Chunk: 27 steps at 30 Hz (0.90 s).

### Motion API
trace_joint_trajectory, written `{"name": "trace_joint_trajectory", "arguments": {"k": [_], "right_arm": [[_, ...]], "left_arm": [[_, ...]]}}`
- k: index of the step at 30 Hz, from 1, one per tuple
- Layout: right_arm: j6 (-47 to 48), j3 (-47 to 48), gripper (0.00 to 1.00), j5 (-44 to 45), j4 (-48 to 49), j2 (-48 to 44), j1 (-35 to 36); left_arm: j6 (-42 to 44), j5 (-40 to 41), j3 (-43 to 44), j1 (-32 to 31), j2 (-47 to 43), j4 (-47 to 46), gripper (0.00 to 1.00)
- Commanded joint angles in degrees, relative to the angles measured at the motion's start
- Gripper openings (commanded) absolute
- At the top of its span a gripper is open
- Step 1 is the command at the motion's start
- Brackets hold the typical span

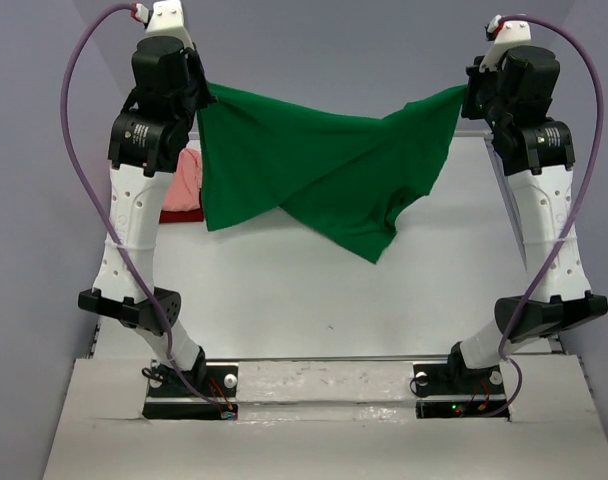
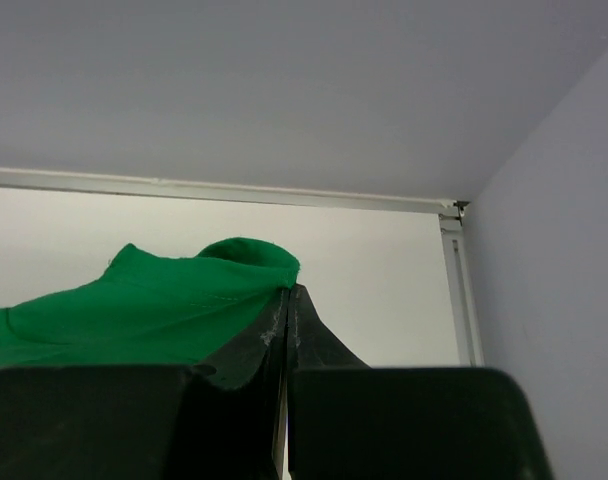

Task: Fold and stack the t-shirts
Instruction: Flatten the tshirt out

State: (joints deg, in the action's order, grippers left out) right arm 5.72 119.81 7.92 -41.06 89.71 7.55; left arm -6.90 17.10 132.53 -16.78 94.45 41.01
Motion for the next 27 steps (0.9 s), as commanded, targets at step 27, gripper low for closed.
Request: {"name": "trace_joint_trajectory", "arguments": {"k": [27], "right_arm": [[-0.62,13.00,0.00,-26.83,0.19,-6.82,0.53]], "left_arm": [[0.57,-7.43,2.56,0.96,-2.16,-5.59,0.00]]}}
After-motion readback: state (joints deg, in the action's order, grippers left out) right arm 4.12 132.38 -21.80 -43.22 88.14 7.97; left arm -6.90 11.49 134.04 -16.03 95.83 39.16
